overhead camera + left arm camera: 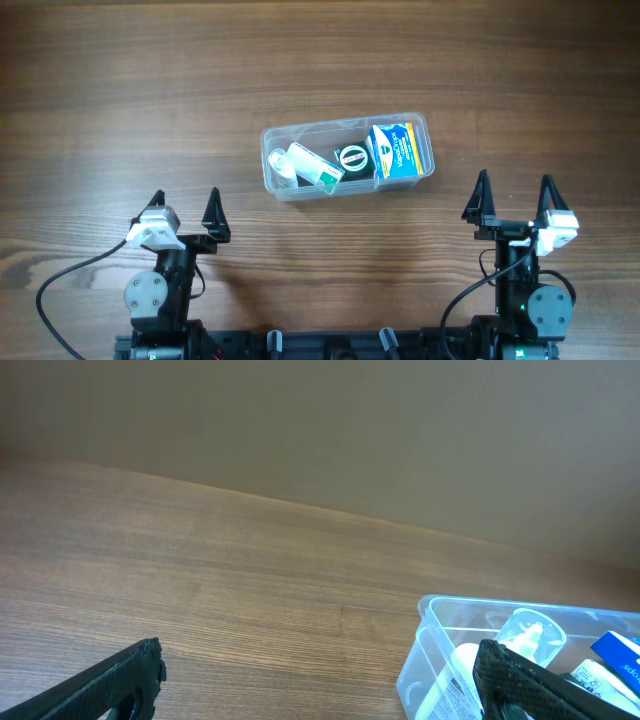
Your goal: Pack container
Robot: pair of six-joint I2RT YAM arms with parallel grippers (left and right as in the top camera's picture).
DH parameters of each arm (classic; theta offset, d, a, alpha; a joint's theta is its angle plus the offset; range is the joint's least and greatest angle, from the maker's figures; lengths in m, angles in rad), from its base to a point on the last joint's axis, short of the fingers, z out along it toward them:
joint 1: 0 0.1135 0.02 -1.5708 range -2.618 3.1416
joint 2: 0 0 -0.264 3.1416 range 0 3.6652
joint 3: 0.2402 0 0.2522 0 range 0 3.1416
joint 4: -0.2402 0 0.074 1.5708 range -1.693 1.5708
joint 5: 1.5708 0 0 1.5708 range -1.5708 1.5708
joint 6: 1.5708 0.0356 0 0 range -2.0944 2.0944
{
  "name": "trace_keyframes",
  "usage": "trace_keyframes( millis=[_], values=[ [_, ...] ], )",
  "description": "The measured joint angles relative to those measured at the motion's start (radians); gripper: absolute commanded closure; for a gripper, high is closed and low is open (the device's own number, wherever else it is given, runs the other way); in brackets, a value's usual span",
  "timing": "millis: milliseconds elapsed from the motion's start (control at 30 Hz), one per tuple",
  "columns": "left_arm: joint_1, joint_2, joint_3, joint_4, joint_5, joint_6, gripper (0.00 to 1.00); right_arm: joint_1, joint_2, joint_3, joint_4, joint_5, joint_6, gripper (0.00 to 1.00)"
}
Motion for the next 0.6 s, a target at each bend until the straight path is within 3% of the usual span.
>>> trace_keyframes(
  millis=[333, 467, 600],
  values=[
    [0.000, 0.000, 0.000, 0.000, 0.000, 0.000, 0.00, 0.000, -0.001, -0.055, 0.027, 0.000, -0.003, 0.00],
    [0.000, 0.000, 0.000, 0.000, 0.000, 0.000, 0.00, 0.000, -0.003, -0.057, 0.135, 0.000, -0.006, 0.00],
    [0.000, 0.000, 0.000, 0.000, 0.000, 0.000, 0.00, 0.000, -0.003, -0.056, 0.067, 0.000, -0.006, 0.00]
  ],
)
